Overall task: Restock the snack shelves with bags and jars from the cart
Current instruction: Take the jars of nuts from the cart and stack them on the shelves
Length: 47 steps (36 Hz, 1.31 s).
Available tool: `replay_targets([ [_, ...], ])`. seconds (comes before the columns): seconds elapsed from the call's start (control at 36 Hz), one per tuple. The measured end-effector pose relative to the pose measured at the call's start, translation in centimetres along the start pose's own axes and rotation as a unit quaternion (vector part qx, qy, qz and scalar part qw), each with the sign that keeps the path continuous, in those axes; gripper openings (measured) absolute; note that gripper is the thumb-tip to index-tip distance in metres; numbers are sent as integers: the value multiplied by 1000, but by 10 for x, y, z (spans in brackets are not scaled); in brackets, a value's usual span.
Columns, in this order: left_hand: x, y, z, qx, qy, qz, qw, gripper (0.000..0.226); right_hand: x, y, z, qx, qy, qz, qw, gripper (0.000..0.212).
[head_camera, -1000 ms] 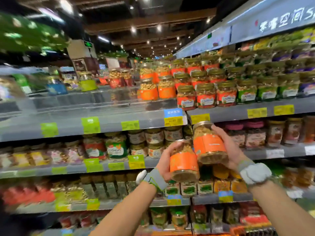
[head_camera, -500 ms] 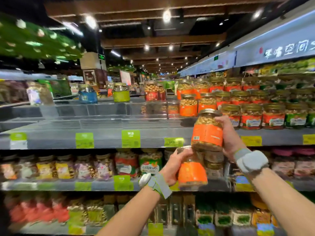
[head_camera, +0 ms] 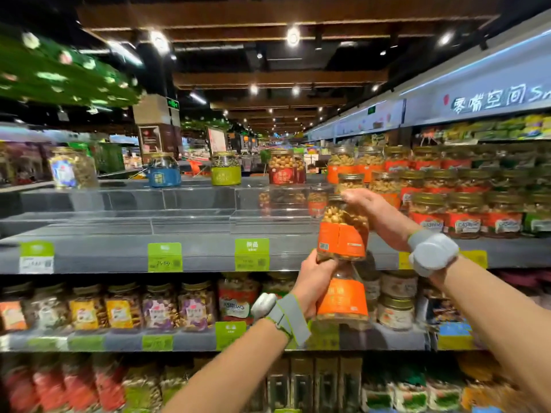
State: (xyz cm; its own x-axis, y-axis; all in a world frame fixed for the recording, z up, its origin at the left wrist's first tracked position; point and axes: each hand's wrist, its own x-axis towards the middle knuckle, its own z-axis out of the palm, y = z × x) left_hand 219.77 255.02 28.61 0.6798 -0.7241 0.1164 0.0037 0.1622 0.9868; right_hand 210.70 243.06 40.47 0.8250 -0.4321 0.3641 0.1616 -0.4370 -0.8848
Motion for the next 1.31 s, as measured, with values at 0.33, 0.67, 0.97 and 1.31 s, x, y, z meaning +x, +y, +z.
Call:
replay_targets([
  [0.33, 12, 35, 18, 89, 52, 81, 991, 32, 34, -63, -36, -229, -154, -67, 959, 45],
  [0.67, 32, 46, 44, 101, 84, 100, 986, 40, 40, -86, -72, -401, -147, -153, 891, 41],
  [0.97, 39, 46, 68, 91, 121, 102, 983, 28, 54, -84, -86, -596, -66, -112, 793, 54],
  [1.31, 37, 54, 86, 69, 117, 100, 986, 57, 58, -75, -89, -549, -64, -133, 822, 84],
])
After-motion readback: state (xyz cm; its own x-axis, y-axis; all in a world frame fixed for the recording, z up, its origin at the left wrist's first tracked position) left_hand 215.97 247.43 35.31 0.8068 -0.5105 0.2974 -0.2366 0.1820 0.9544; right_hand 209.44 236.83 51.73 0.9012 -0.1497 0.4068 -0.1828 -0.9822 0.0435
